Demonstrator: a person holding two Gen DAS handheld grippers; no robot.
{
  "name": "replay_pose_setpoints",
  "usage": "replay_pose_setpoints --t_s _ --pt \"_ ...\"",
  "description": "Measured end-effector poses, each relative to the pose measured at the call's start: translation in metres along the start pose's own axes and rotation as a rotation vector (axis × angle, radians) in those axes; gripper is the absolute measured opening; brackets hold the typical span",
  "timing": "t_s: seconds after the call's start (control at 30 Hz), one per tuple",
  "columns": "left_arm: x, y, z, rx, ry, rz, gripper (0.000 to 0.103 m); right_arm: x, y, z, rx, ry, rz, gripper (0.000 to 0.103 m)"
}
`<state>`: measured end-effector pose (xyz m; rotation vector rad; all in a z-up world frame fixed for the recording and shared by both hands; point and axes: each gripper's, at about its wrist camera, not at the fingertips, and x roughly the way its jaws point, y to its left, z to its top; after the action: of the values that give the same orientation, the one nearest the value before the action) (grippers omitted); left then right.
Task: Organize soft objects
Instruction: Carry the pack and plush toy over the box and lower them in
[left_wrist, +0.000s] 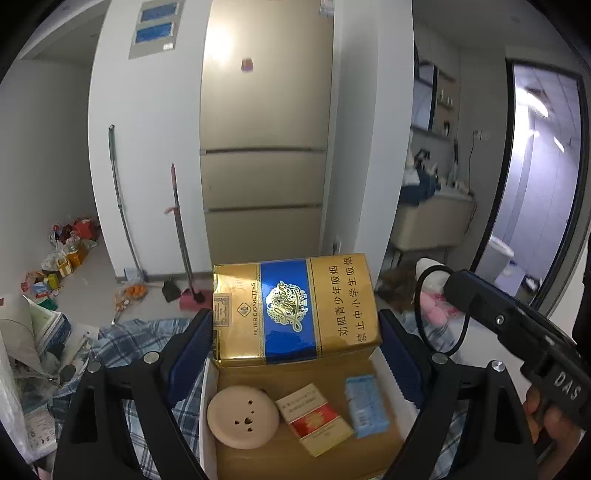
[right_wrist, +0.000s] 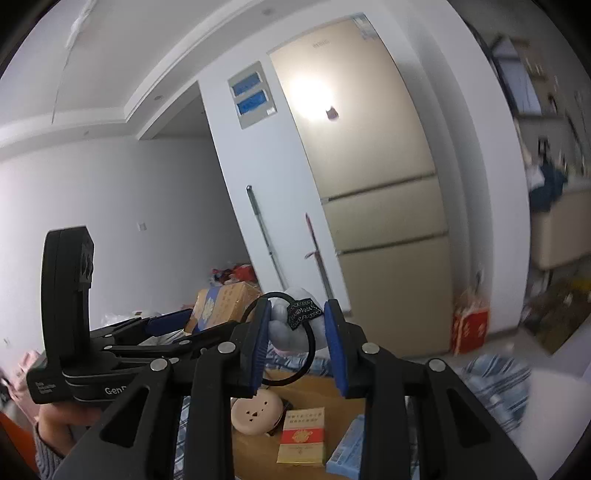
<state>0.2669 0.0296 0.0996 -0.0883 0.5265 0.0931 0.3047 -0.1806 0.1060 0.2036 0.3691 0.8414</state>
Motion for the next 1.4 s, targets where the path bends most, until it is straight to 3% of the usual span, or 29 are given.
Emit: replay_pose_setpoints --t_s 0.1,0.43,0.6,0.67,0.73,0.9,1.1,1.4 --pt "0.019 0.002 -0.01 -0.011 0.045 -0.028 0.089 0.012 -0.015 -0.012 0.049 0.039 -0.008 0.028" --pt "0.071 0.008 -0.043 0.006 0.206 0.007 0.089 0.057 -0.054 -0.06 0.272 0.157 0.044 0.028" --pt "0.082 0.013 -0.051 0.0 0.243 0.018 0.089 0.078 -0.052 -0.074 0.258 0.22 -0.003 0.029" --pt "0.086 0.016 -0.054 -0.016 0.252 0.014 0.089 0.084 -0.055 -0.078 0.269 0.229 -0.043 0.043" --pt "0.089 0.023 -0.055 -0.042 0.259 -0.004 0.089 0.087 -0.064 -0.081 0.306 0.256 -0.112 0.077" --pt "0.095 0.02 -0.059 -0.053 0.274 -0.007 0.089 0.07 -0.085 -0.079 0.403 0.2 -0.08 0.093" --pt "0.104 0.005 -0.063 -0.04 0.287 -0.052 0.089 0.053 -0.088 -0.069 0.428 0.14 -0.083 0.1" --pt "0.119 -0.011 -0.07 -0.065 0.301 -0.12 0.09 0.045 -0.083 -0.06 0.414 0.106 -0.073 0.101"
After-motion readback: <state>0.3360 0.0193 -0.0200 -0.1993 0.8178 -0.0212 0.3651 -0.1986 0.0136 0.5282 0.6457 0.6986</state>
